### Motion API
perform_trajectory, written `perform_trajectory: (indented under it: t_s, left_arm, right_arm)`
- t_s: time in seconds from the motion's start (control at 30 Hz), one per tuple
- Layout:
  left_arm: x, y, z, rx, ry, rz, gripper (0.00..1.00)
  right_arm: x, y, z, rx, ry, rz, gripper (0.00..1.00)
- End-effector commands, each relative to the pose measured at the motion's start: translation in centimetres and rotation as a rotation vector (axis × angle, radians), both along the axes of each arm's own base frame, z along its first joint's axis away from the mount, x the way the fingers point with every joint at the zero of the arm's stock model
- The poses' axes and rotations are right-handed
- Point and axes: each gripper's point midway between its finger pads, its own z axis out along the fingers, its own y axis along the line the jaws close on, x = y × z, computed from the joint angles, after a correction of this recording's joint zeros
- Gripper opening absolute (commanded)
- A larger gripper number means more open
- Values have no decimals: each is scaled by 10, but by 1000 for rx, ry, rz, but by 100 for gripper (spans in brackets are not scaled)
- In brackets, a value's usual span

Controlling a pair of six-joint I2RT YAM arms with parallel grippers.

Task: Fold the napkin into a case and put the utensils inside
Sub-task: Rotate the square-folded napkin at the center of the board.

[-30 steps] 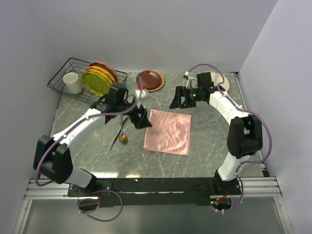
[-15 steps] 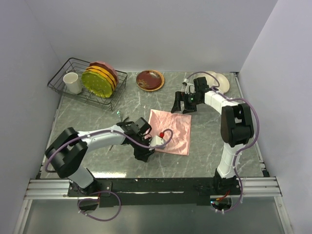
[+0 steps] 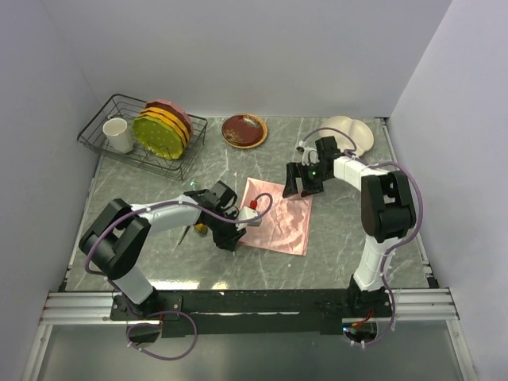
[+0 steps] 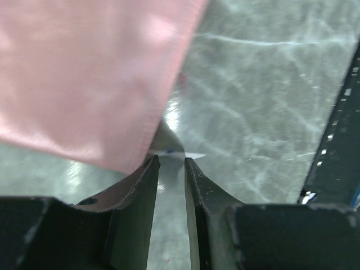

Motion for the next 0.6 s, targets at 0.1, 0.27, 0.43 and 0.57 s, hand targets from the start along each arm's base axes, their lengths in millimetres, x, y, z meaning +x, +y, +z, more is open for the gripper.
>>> perform_trajectory:
  t_s: [0.1, 0.27, 0.43, 0.57]
  left_arm:
    - [14, 16, -5, 20, -43, 8, 33]
    - [12, 14, 4, -10, -53, 2, 33]
    - [9, 9, 17, -44, -39, 22, 38]
    - [6, 1, 24, -65, -36, 36, 44]
  right_arm:
    - [4, 10, 65, 99, -91, -10, 100]
    - [38, -4, 71, 61, -156, -62, 100]
    - [55, -12, 46, 1, -133, -92, 100]
    - [57, -15, 26, -25, -97, -82, 100]
